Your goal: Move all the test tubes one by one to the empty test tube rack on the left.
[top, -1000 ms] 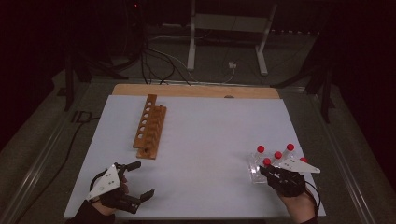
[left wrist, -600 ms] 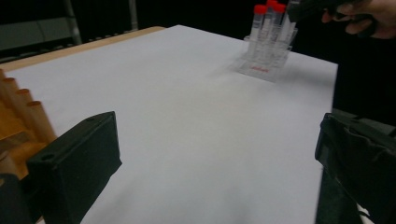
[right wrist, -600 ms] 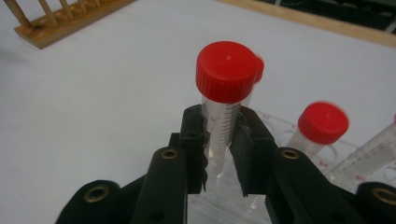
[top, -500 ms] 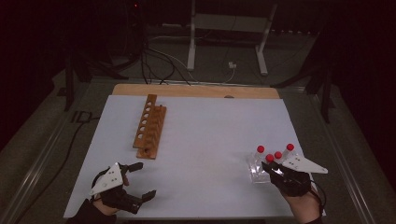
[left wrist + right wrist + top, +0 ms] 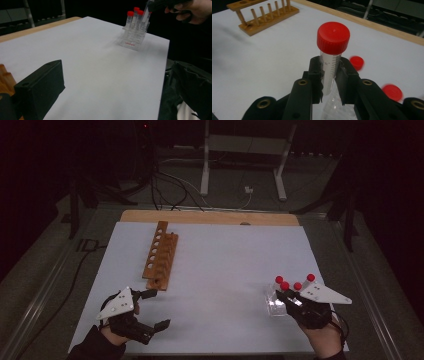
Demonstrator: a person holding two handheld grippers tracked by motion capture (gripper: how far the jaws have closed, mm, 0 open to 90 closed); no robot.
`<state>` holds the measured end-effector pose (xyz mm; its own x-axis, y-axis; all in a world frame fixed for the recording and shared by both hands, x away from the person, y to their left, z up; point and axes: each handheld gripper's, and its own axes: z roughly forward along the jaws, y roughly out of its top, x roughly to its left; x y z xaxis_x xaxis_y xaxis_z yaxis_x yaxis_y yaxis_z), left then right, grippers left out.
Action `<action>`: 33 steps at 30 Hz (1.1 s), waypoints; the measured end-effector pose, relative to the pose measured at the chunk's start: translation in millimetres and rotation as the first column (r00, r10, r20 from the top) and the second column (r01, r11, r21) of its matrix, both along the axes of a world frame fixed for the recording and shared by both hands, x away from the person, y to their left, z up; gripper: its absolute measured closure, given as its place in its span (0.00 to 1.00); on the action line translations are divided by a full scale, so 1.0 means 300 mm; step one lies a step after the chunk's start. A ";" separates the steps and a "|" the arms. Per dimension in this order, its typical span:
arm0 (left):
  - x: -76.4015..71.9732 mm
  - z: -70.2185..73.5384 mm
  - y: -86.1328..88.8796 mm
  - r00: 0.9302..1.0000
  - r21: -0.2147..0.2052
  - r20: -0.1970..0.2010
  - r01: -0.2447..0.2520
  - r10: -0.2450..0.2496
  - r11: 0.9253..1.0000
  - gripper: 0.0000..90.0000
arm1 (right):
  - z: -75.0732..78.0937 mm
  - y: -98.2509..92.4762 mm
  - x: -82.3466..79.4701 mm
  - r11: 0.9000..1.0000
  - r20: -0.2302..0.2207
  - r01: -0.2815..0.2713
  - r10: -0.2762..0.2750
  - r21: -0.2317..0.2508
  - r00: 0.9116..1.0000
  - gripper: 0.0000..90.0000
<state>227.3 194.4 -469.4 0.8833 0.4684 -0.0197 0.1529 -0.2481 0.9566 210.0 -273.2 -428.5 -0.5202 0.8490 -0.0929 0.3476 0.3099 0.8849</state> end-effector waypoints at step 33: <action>0.111 0.139 -0.298 0.977 0.045 -0.001 0.214 -0.214 0.976 0.05 | -0.083 0.307 0.061 0.953 -0.088 -0.295 0.289 -0.063 0.953 0.83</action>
<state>260.5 105.1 -427.6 0.9631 0.2691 0.0007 0.0880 -0.3174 0.9442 228.5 -181.2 -453.5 -0.7524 0.6511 -0.1001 0.2984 0.4724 0.8293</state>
